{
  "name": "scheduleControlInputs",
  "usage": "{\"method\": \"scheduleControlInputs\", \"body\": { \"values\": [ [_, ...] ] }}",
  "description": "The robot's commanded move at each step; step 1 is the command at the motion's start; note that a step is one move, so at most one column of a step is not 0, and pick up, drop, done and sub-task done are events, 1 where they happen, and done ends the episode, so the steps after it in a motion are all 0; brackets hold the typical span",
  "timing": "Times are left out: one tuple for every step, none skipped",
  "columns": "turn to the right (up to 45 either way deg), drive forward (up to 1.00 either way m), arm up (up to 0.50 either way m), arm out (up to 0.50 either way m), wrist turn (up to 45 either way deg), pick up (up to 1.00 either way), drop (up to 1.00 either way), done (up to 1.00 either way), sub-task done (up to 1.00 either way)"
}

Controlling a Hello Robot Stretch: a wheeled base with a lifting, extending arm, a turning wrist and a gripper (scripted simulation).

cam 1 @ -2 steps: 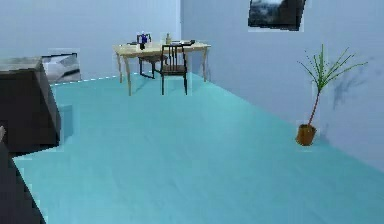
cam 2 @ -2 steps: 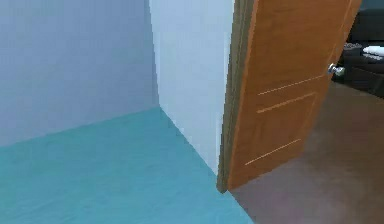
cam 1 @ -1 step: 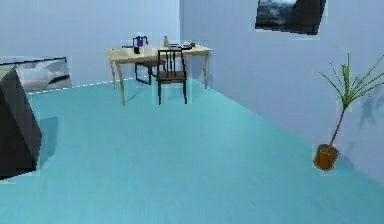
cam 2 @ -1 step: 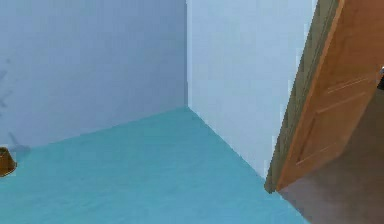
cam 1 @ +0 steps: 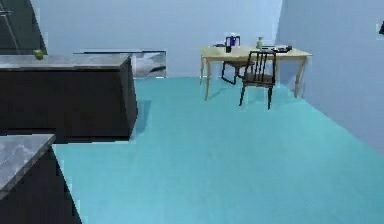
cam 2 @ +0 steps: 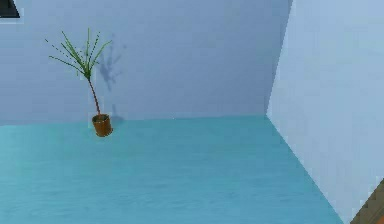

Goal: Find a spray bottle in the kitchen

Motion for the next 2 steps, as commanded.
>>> {"method": "scheduleControlInputs", "body": {
  "values": [
    [0.0,0.15,0.0,0.0,0.0,0.0,0.0,0.0,0.0],
    [-3.0,0.0,0.0,0.0,0.0,0.0,0.0,0.0,0.0]
  ]
}}
